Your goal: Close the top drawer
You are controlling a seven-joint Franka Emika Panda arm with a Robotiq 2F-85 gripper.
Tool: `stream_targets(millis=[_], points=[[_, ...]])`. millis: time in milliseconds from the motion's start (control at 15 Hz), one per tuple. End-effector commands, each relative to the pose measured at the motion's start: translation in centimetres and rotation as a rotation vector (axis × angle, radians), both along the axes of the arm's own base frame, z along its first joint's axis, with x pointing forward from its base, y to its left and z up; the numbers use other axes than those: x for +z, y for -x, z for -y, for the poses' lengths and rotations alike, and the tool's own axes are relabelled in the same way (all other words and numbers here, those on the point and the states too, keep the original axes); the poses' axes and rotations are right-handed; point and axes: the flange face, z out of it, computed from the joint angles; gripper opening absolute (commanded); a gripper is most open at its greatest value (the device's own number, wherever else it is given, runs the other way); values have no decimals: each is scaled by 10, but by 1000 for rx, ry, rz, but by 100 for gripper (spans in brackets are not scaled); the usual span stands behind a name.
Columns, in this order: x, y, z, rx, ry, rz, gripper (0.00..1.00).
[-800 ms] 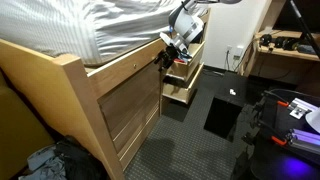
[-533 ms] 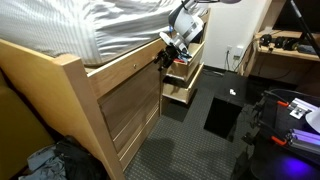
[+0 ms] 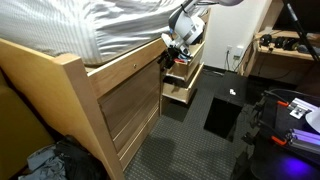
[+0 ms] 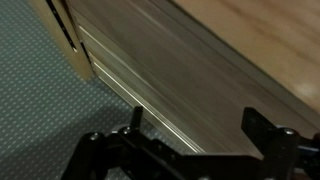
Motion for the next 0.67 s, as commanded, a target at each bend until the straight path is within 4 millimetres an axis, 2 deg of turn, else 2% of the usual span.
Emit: stream_targets(millis=[0, 200, 267, 333, 400, 467, 600], points=[[-68, 18, 55, -105, 160, -61, 100], [-130, 54, 117, -218, 298, -130, 100], [-140, 63, 131, -256, 340, -157, 100], [-143, 67, 140, -305, 376, -179, 100], [-137, 71, 128, -247, 319, -173, 100], [-147, 77, 141, -276, 344, -194, 100], [-151, 77, 147, -295, 360, -197, 100]])
